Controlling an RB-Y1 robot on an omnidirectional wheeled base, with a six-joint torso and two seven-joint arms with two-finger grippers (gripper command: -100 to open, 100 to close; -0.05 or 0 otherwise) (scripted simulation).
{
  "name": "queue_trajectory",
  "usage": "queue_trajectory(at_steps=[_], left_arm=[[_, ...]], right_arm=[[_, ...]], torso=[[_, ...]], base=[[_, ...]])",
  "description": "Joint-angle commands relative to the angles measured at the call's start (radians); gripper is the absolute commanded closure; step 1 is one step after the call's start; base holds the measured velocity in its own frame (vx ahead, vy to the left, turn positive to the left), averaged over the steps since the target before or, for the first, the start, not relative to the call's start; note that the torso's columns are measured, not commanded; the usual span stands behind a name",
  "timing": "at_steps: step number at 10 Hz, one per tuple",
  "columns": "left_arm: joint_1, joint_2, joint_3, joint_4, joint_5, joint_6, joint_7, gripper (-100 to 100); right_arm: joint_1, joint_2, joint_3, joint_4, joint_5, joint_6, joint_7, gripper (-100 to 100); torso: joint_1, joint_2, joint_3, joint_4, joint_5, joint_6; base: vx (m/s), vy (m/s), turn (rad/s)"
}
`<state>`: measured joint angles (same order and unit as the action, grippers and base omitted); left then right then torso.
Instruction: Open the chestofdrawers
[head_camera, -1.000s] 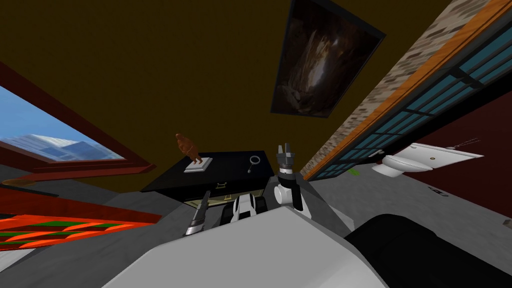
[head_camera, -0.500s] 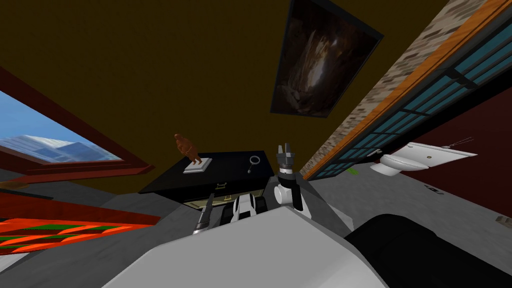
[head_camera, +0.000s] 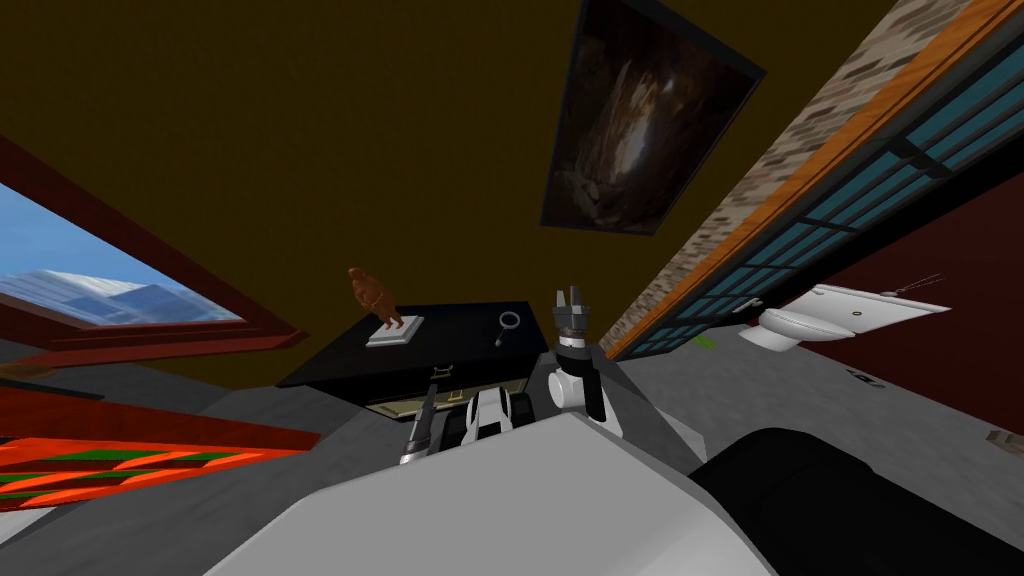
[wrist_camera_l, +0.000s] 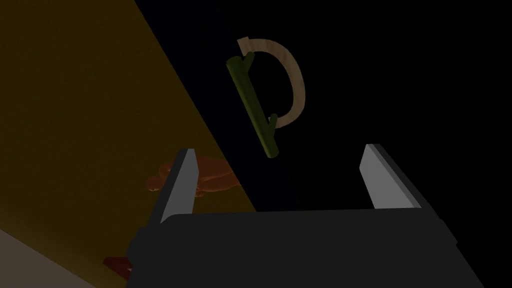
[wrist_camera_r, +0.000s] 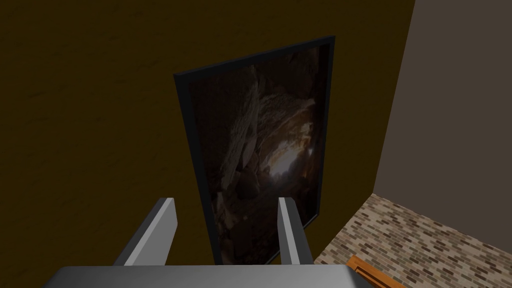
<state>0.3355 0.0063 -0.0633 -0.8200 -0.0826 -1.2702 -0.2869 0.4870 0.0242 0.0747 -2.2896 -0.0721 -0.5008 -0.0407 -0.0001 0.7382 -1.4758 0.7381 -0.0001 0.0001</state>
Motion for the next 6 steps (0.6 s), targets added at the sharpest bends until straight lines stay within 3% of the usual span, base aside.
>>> queue_trajectory(at_steps=[1, 3, 5, 6], left_arm=[[-0.009, 0.001, 0.001, -0.032, 0.000, 0.043, 0.004, -100], [-0.023, 0.003, 0.004, -0.067, 0.001, 0.092, 0.009, -100], [-0.020, 0.002, 0.003, -0.075, 0.000, 0.095, 0.008, -100], [-0.016, 0.002, 0.003, -0.049, 0.001, 0.068, 0.007, 100]], right_arm=[[0.000, 0.000, 0.000, 0.000, 0.000, 0.000, 0.000, 0], [0.000, 0.000, 0.000, 0.000, 0.000, 0.000, 0.000, 0], [0.000, 0.000, 0.000, 0.000, 0.000, 0.000, 0.000, 0], [0.000, 0.000, 0.000, 0.000, 0.000, 0.000, 0.000, 0]], torso=[[0.000, 0.000, 0.000, 0.000, 0.000, 0.000], [0.000, 0.000, 0.000, 0.000, 0.000, 0.000], [0.000, 0.000, 0.000, 0.000, 0.000, 0.000], [0.000, -0.001, 0.000, 0.000, 0.000, 0.000]], base=[[-0.011, -0.009, 0.002], [-0.014, -0.009, 0.005], [-0.005, -0.004, 0.001], [0.007, 0.005, -0.006]])
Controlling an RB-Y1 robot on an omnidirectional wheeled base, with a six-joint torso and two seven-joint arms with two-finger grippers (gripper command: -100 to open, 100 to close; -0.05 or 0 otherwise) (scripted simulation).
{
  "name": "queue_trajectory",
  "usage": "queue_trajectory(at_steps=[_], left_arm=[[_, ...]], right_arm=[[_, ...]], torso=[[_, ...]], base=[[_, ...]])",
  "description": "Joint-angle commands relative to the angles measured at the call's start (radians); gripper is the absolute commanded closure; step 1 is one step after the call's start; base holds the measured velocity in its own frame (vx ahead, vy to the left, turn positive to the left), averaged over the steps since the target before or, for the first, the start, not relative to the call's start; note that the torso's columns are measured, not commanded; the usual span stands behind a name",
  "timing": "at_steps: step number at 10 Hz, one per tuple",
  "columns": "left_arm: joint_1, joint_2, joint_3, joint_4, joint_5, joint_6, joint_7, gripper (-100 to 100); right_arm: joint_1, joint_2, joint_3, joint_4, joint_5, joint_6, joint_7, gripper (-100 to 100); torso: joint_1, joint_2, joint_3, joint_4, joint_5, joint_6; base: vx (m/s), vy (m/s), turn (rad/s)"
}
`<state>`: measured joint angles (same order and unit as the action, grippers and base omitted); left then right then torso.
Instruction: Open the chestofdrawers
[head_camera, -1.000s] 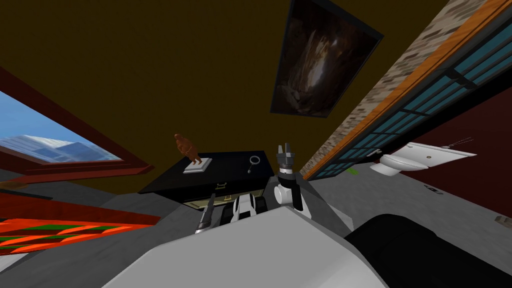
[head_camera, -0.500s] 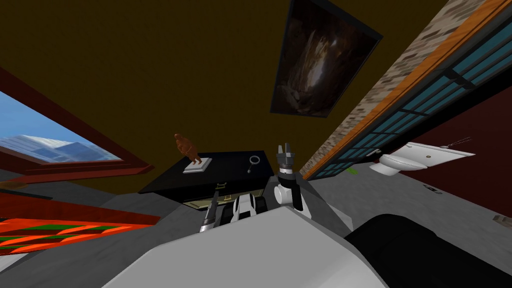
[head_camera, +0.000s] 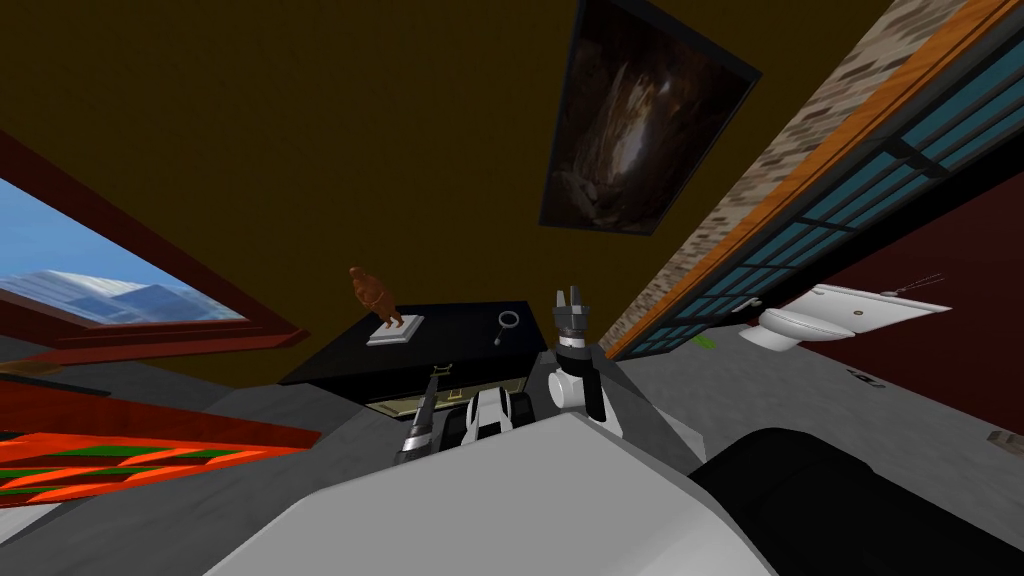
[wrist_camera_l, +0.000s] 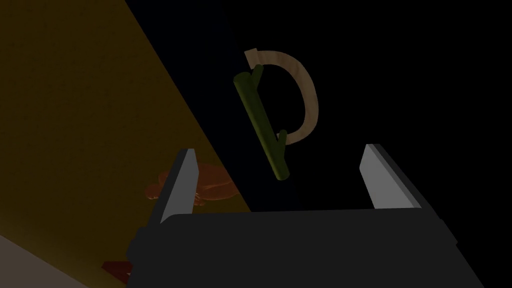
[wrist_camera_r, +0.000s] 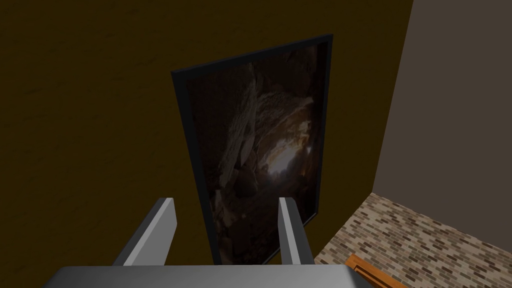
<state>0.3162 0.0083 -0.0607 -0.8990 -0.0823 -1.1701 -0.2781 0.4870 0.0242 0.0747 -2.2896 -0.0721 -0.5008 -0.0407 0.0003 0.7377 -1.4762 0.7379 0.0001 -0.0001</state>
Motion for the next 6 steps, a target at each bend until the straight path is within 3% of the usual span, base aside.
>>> queue_trajectory(at_steps=[1, 4, 5, 6], left_arm=[[0.011, -0.001, -0.001, 0.047, 0.000, -0.057, -0.004, 100], [0.029, -0.003, -0.004, 0.090, -0.001, -0.117, -0.010, 100], [0.032, -0.004, -0.006, 0.073, -0.002, -0.101, -0.010, 100], [0.032, 0.033, -0.006, 0.073, -0.002, -0.102, -0.010, -100]], right_arm=[[0.000, 0.000, 0.000, 0.000, 0.000, 0.000, 0.000, 0], [0.000, 0.000, 0.000, 0.000, 0.000, 0.000, 0.000, 0], [0.000, 0.000, 0.000, 0.000, 0.000, 0.000, 0.000, 0], [0.000, 0.000, 0.000, 0.000, 0.000, 0.000, 0.000, 0]], torso=[[0.000, 0.000, 0.000, 0.000, 0.000, 0.000], [0.000, 0.000, 0.000, 0.000, 0.000, 0.000], [-0.001, 0.001, 0.000, 0.000, 0.000, 0.000], [-0.001, 0.001, 0.001, 0.000, 0.000, 0.000]], base=[[0.016, 0.010, -0.006], [0.016, 0.011, -0.005], [0.000, 0.000, 0.000], [0.000, 0.000, 0.000]])
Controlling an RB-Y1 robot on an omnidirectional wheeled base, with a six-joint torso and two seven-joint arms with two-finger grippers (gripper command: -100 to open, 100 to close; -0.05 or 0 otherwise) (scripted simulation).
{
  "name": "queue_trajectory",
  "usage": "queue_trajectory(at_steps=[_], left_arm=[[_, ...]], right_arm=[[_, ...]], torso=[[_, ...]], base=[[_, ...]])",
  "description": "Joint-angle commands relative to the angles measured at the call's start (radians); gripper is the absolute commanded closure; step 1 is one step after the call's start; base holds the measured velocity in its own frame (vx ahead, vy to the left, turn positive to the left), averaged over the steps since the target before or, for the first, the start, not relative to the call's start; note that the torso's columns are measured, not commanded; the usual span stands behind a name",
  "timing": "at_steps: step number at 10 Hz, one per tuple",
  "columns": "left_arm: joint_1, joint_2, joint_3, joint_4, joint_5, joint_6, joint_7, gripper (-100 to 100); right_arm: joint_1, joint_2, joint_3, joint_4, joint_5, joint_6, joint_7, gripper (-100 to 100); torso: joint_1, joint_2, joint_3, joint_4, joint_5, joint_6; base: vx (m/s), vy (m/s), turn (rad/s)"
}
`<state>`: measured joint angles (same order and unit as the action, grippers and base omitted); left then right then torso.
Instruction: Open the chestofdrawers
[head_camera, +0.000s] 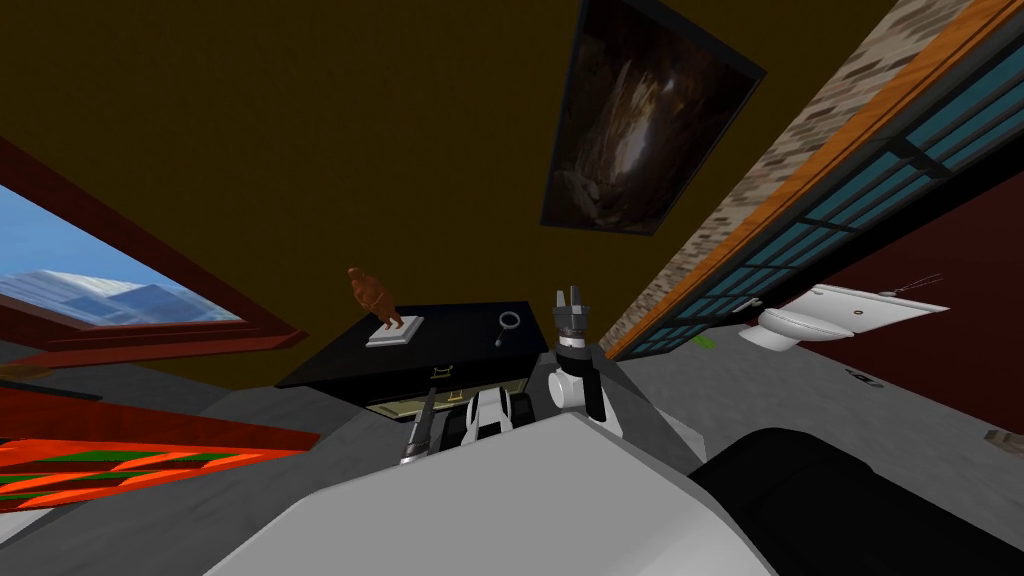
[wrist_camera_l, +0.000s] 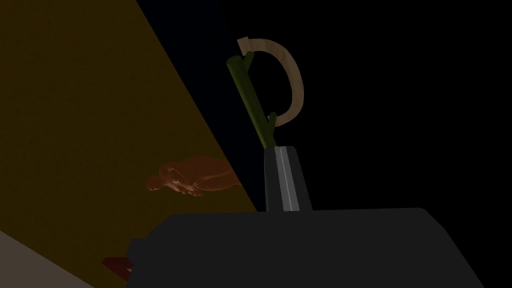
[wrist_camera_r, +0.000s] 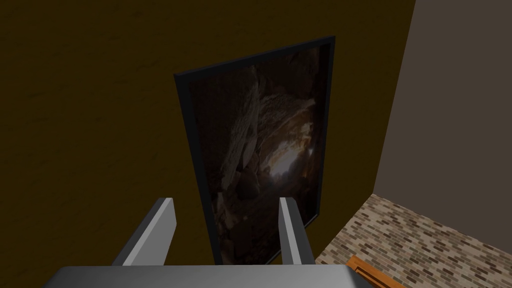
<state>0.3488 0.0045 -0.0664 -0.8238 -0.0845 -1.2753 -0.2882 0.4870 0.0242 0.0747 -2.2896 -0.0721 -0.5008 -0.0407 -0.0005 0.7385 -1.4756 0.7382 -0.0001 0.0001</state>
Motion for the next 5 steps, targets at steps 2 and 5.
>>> queue_trajectory(at_steps=[2, 5], left_arm=[[-0.002, 0.082, 0.000, -0.007, 0.000, 0.009, 0.000, -100], [-0.008, 0.140, 0.001, -0.029, -0.001, 0.036, -0.001, -100]], right_arm=[[0.000, 0.000, 0.000, 0.000, 0.000, 0.000, 0.000, 0], [0.000, 0.000, 0.000, 0.000, 0.000, 0.000, 0.000, 0]], torso=[[0.000, 0.000, 0.000, 0.000, 0.000, 0.000], [0.000, 0.000, 0.000, 0.000, 0.000, 0.000]], base=[[-0.004, -0.008, 0.002], [-0.012, -0.016, 0.002]])
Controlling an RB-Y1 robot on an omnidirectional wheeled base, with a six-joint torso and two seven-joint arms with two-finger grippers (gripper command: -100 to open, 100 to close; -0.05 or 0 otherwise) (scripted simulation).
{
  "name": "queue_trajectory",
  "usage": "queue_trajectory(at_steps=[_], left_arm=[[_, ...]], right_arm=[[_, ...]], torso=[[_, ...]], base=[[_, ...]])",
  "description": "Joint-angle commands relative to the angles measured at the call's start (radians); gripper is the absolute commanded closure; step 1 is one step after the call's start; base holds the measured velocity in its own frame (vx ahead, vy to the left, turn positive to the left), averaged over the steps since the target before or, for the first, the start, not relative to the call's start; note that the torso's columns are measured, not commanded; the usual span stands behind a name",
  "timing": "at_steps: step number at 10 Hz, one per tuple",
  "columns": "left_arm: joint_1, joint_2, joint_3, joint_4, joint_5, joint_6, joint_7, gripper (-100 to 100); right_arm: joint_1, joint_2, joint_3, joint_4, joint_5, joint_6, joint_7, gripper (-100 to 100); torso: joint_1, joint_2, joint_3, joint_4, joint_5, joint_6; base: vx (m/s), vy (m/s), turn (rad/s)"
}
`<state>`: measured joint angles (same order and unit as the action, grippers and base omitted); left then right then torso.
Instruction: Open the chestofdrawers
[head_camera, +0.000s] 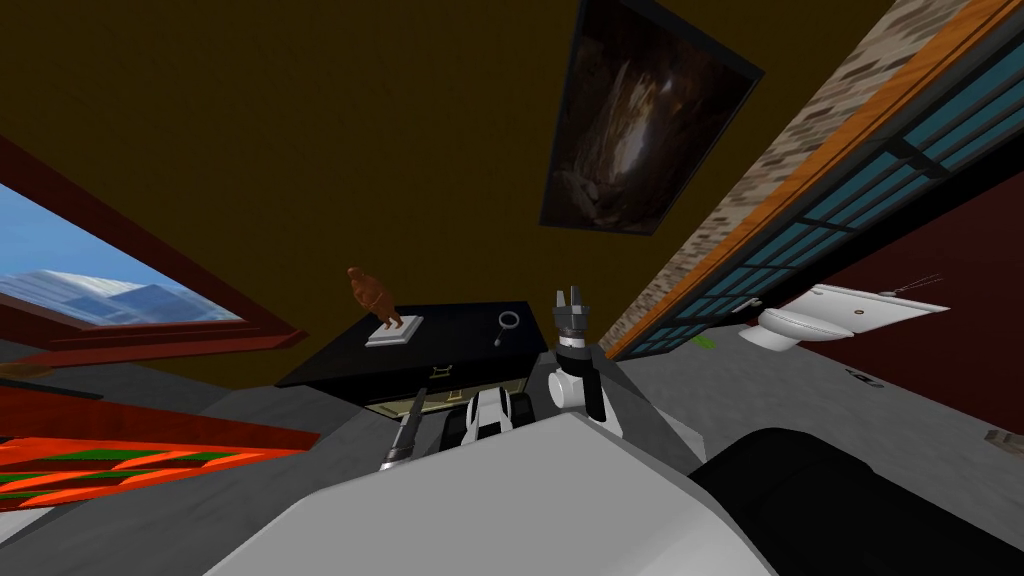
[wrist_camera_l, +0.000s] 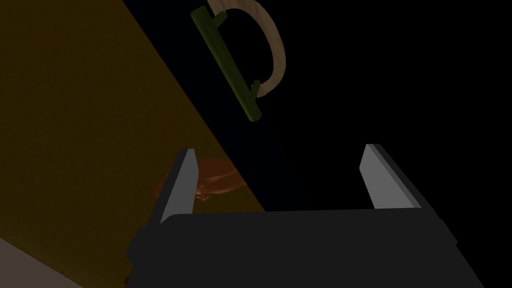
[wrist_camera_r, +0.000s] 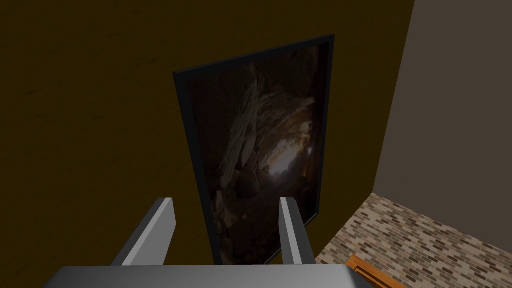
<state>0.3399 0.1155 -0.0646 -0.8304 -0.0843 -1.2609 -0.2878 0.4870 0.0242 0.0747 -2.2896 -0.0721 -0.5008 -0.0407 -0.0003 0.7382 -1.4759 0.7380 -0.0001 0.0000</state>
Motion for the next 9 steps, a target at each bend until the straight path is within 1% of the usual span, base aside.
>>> queue_trajectory(at_steps=[1, 2, 3, 4, 5, 6, 7, 8, 9], left_arm=[[-0.004, 0.023, 0.000, -0.041, -0.003, 0.044, -0.001, -100], [-0.008, 0.011, 0.001, -0.054, -0.003, 0.061, -0.002, -100], [-0.011, 0.007, 0.002, -0.063, -0.004, 0.074, -0.002, -100], [-0.015, 0.013, 0.002, -0.076, -0.004, 0.090, -0.002, -100], [-0.020, 0.027, 0.003, -0.093, -0.005, 0.111, -0.002, -100], [-0.024, 0.025, 0.004, -0.108, -0.006, 0.131, -0.002, -100], [-0.028, 0.002, 0.004, -0.120, -0.006, 0.147, -0.003, -100], [-0.030, -0.028, 0.005, -0.127, -0.007, 0.157, -0.003, -100], [-0.031, -0.048, 0.005, -0.130, -0.007, 0.161, -0.003, -100]], right_arm=[[0.000, 0.000, 0.000, 0.000, 0.000, 0.000, 0.000, 0], [0.000, 0.000, 0.000, 0.000, 0.000, 0.000, 0.000, 0], [0.000, 0.000, 0.000, 0.000, 0.000, 0.000, 0.000, 0], [0.000, 0.000, 0.000, 0.000, 0.000, 0.000, 0.000, 0], [0.000, 0.000, 0.000, 0.000, 0.000, 0.000, 0.000, 0], [0.000, 0.000, 0.000, 0.000, 0.000, 0.000, 0.000, 0], [0.000, 0.000, 0.000, 0.000, 0.000, 0.000, 0.000, 0], [0.000, 0.000, 0.000, 0.000, 0.000, 0.000, 0.000, 0], [0.000, 0.000, 0.000, 0.000, 0.000, 0.000, 0.000, 0]], torso=[[0.000, 0.000, 0.000, 0.000, 0.000, 0.000], [-0.001, 0.000, 0.000, 0.000, 0.000, 0.000], [-0.001, 0.000, 0.000, 0.000, 0.000, 0.000], [0.000, 0.000, 0.000, 0.000, 0.000, 0.000], [0.000, -0.001, 0.000, 0.000, 0.000, 0.000], [0.001, 0.000, 0.000, 0.000, 0.000, 0.000], [0.000, 0.000, 0.000, 0.000, 0.000, 0.000], [0.001, 0.000, 0.000, 0.000, 0.000, 0.000], [0.001, 0.000, 0.000, 0.000, 0.000, 0.000]], base=[[-0.027, -0.038, 0.007], [-0.032, -0.049, 0.006], [-0.024, -0.047, 0.003], [-0.023, -0.051, 0.005], [-0.023, -0.051, 0.006], [-0.027, -0.050, 0.007], [-0.027, -0.044, 0.004], [-0.021, -0.033, 0.005], [-0.017, -0.020, 0.001]])
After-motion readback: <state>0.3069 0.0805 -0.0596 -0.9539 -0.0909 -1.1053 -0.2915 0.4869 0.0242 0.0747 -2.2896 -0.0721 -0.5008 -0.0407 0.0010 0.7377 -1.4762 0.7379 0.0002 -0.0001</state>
